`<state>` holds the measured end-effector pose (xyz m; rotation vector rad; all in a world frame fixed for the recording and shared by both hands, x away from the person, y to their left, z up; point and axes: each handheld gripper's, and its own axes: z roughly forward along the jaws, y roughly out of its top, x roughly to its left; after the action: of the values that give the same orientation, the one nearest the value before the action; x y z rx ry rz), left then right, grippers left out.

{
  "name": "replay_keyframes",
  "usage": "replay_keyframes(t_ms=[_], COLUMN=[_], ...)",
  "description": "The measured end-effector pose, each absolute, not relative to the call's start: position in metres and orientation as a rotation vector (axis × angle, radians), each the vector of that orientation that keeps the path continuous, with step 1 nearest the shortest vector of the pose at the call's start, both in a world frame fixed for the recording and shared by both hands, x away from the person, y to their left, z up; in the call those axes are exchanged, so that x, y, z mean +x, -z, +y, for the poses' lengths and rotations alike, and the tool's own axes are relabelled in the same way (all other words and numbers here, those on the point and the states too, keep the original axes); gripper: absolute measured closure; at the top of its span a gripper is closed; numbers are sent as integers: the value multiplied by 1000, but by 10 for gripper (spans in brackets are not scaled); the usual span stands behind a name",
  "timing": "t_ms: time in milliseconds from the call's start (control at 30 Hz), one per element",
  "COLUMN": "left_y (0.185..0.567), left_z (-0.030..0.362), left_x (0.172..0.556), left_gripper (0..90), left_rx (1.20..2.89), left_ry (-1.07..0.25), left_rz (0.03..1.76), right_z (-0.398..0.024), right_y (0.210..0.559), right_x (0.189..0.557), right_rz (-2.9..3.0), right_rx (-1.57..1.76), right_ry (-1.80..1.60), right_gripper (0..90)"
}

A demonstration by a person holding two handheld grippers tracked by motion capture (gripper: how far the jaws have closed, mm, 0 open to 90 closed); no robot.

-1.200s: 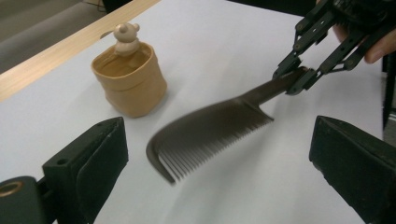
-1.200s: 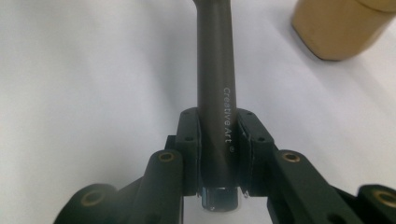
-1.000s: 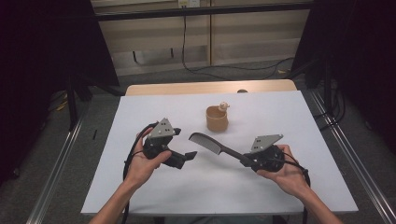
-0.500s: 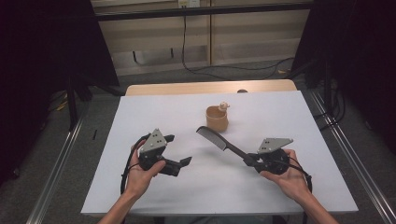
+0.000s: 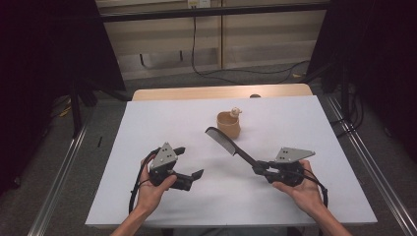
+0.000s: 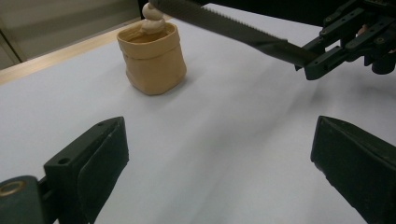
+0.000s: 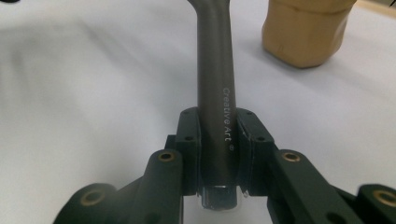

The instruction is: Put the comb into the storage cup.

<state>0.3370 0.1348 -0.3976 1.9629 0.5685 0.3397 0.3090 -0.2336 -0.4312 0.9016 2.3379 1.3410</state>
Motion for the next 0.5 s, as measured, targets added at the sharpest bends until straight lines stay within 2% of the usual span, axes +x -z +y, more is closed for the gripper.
replay_keyframes(t_ms=[500], left_y=[400], left_z=[137], left_x=[332], left_gripper=[43], left_rx=[1927], left_ry=[-351], left_rz=[574], right_z=[-233], right_y=[429], right_x=[305], right_rz=[2215], right_rx=[863], right_ry=[-1505], right_gripper=[728])
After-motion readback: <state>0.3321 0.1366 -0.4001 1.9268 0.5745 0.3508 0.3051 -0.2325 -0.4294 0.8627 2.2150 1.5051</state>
